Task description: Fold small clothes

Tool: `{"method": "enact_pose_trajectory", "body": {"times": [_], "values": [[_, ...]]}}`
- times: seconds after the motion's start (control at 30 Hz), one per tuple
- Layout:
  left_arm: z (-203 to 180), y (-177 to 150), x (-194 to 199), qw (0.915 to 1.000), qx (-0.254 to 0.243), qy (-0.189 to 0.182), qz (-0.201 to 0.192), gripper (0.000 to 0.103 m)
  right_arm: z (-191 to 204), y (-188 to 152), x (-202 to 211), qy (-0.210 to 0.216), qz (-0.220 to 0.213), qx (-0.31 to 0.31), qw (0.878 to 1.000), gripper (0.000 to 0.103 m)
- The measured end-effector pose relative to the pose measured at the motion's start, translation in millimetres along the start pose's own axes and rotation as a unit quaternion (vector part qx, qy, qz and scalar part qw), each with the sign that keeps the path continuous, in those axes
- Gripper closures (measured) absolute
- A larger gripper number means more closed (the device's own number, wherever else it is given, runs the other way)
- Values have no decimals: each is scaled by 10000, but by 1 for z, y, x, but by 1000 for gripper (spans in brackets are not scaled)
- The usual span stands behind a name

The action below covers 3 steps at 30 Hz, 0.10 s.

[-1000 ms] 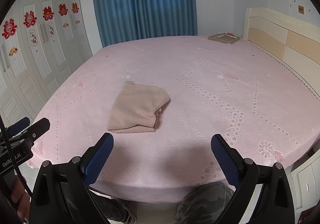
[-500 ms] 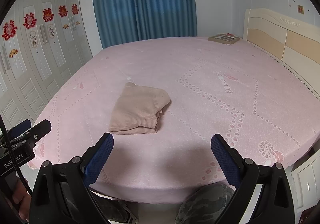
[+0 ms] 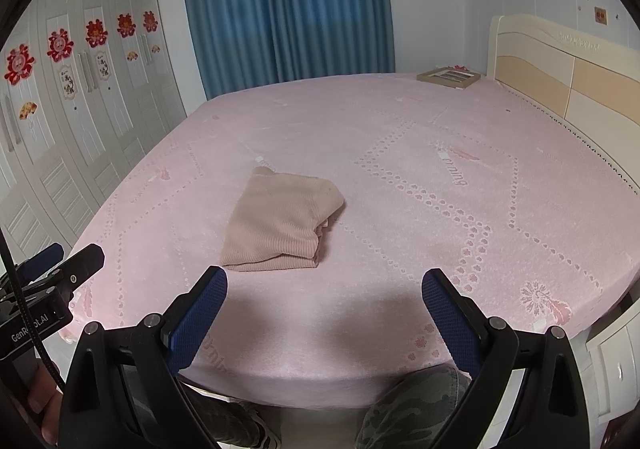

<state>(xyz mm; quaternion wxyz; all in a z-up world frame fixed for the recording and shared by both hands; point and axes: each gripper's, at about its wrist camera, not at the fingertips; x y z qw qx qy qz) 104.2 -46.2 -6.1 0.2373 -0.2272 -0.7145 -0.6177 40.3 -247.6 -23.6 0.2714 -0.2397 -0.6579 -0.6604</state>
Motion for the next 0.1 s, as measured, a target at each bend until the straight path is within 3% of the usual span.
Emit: {"method": "enact_pose_trajectory", "body": {"times": [0.1], "values": [[-1, -1, 1, 10000, -11, -24, -22, 10, 0, 0, 0, 0, 0, 2, 10000, 6]]}}
Point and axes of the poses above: each gripper's, at about its wrist camera, not at the fingertips, and x roughly against the way its jaws point, z to its left, y to its top, and after that the axes turned 7 degrees about x, right-handed
